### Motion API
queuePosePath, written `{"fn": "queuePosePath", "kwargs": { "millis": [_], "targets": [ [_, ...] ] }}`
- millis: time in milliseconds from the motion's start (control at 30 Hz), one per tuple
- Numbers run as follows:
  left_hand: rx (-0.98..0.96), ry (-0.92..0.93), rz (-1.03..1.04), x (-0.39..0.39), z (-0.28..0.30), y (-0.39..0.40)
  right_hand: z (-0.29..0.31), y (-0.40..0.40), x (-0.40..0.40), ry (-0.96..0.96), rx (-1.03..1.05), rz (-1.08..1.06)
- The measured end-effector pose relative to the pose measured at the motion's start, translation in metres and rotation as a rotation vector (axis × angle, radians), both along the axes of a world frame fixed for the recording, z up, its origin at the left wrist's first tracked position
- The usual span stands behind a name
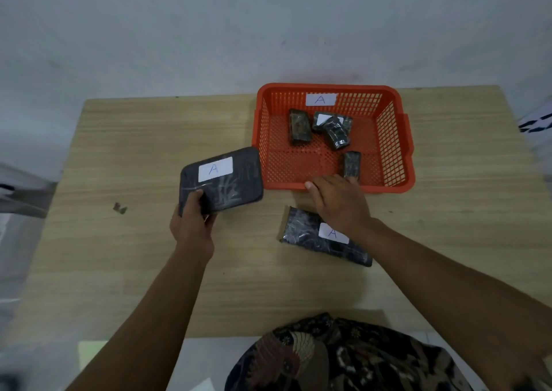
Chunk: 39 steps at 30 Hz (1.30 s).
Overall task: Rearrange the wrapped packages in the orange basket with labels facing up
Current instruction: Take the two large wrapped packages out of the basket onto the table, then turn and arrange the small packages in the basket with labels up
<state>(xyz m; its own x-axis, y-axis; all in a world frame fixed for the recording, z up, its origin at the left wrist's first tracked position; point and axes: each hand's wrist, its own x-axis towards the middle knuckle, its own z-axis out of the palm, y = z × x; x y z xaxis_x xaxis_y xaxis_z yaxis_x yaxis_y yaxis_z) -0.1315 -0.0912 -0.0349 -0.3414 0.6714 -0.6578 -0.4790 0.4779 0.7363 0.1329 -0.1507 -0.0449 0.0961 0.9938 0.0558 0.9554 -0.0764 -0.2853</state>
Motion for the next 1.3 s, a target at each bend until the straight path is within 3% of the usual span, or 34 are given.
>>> {"fn": "queuePosePath", "kwargs": {
  "millis": [167,633,733,833,900,1033,1300],
  "targets": [
    [-0.066,0.036,0.104,-0.021,-0.021,-0.017,-0.003,0.001,0.000,0.023,-0.059,0.044],
    [-0.002,0.981,-0.502,-0.015,-0.043,-0.034,-0.006,0.000,0.000,0.010,-0.008,0.010],
    [0.064,1.142,-0.565,-0.002,-0.036,-0.022,-0.003,0.004,0.000,0.126,-0.029,-0.048],
    [0.233,1.153,-0.609,0.027,-0.022,0.001,0.007,0.018,0.006,0.304,0.030,-0.301],
    [0.326,1.070,-0.641,0.054,-0.012,0.020,0.012,0.029,0.019,0.309,0.030,-0.448],
    [0.476,0.904,-0.767,0.100,0.004,0.055,0.016,0.048,0.047,0.241,-0.196,-0.548],
    [0.367,0.985,-0.807,0.115,-0.014,0.084,0.012,0.064,0.060,0.083,-0.350,-0.529]
  ]
}}
